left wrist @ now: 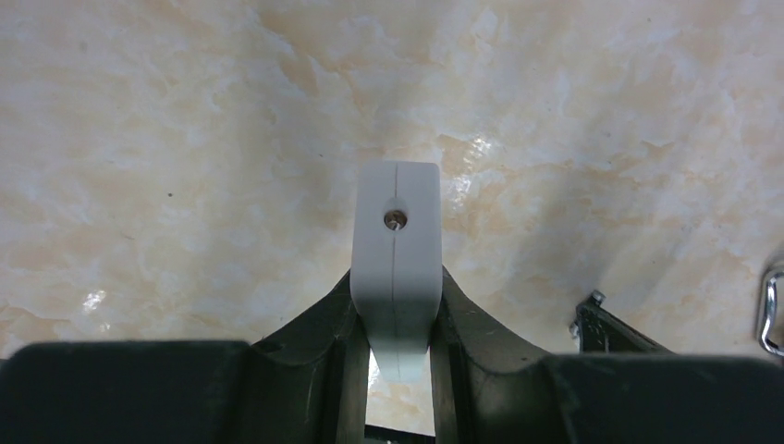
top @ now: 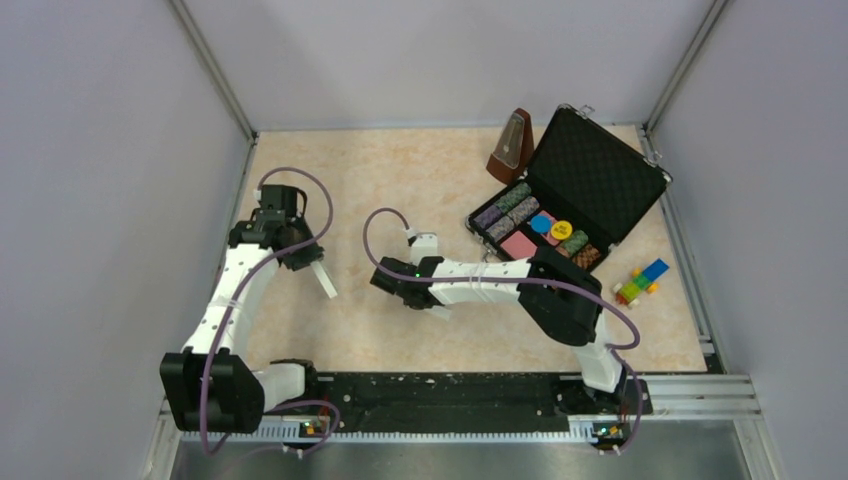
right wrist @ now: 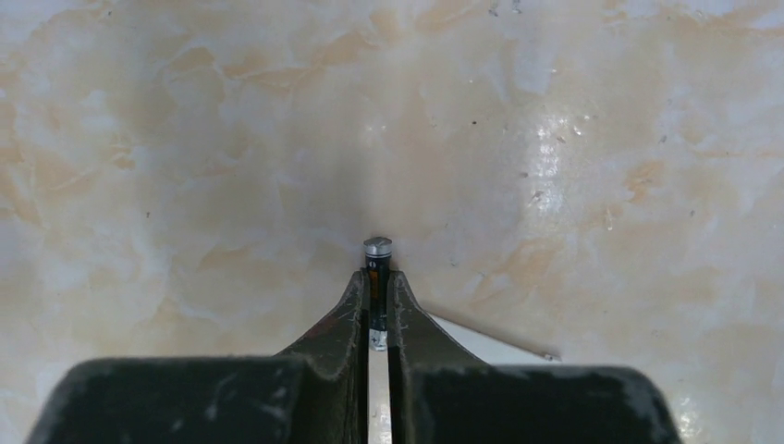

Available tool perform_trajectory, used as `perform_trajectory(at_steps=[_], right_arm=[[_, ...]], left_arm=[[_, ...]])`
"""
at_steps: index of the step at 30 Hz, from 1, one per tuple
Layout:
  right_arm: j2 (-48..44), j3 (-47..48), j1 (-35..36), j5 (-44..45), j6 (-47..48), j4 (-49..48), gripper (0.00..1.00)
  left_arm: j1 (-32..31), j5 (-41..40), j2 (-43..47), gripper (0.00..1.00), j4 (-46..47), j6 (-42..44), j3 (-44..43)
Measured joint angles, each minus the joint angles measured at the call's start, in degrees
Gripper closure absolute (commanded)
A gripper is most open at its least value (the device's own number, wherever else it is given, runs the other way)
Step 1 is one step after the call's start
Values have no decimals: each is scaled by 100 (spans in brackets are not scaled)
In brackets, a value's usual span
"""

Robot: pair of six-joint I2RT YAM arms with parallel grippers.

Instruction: Load the batteries into the remote control

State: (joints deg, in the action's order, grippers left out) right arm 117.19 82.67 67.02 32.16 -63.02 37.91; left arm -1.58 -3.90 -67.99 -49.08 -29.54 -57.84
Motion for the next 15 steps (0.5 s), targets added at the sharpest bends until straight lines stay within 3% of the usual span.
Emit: perform_trajectory(at_steps=[7, 15], right_arm=[[-424, -326, -20, -304, 944, -369, 100], [-2579, -999, -216, -1545, 1996, -514, 100]], left_arm=[[4, 1211, -11, 100, 188, 345, 96], [-83, 3947, -385, 100, 1228, 492, 566]])
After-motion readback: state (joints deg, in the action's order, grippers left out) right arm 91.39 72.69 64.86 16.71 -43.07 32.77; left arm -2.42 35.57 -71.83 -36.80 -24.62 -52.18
